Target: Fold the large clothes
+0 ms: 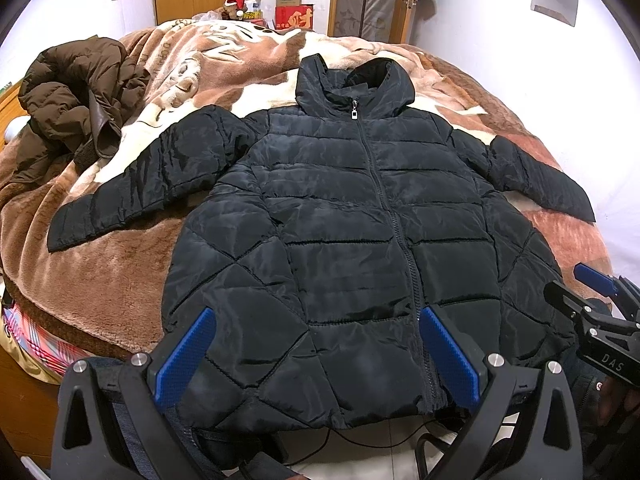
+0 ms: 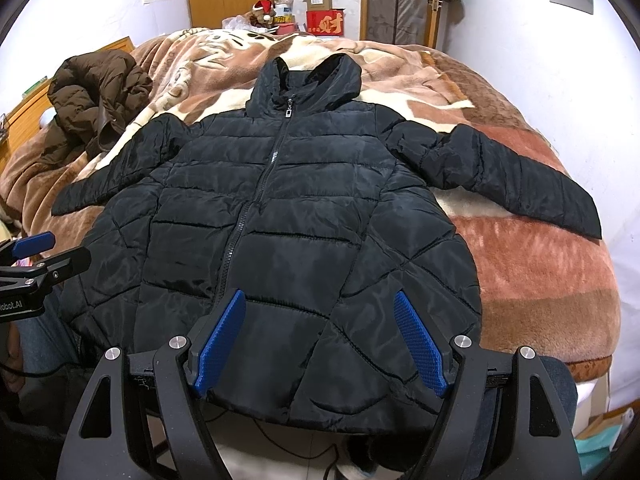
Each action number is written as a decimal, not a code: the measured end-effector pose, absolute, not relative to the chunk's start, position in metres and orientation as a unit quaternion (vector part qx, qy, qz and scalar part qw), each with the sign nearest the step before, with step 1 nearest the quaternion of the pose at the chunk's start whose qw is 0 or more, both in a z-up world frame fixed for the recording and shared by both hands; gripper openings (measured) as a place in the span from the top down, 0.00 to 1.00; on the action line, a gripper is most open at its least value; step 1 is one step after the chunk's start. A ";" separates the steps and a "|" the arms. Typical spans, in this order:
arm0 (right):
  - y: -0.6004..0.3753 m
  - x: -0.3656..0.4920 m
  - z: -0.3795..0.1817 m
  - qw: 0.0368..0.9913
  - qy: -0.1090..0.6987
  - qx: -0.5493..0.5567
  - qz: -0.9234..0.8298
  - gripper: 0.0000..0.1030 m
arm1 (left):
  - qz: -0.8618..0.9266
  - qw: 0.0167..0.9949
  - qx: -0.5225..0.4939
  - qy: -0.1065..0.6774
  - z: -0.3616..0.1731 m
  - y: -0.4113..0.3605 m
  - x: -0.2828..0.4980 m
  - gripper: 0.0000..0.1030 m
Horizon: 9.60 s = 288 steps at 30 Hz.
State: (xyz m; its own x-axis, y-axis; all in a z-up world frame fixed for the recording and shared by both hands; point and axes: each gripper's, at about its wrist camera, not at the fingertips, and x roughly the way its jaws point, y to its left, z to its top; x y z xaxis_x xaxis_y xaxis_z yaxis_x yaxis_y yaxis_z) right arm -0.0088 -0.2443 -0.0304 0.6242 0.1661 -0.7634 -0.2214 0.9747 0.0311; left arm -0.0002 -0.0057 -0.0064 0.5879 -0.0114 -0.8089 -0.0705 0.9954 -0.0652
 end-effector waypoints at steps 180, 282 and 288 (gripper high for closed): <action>-0.259 0.272 -0.096 0.883 0.462 0.005 0.084 0.56 | -0.039 0.874 -0.164 0.455 -0.075 0.109 0.258 0.29; -0.568 0.185 -0.117 0.839 0.423 0.319 -0.127 0.38 | -0.081 0.893 -0.041 0.440 -0.019 -0.048 0.173 0.35; -0.589 0.199 -0.120 0.844 0.390 0.341 -0.139 0.38 | -0.069 0.889 -0.042 0.452 -0.032 -0.042 0.191 0.35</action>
State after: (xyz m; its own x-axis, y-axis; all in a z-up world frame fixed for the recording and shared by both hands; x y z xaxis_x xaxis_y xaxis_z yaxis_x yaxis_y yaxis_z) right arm 0.1990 -0.5893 -0.1204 0.6577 0.0306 -0.7526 0.5009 0.7284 0.4674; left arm 0.1910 -0.0420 -0.0316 0.5825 -0.1602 -0.7969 0.0836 0.9870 -0.1373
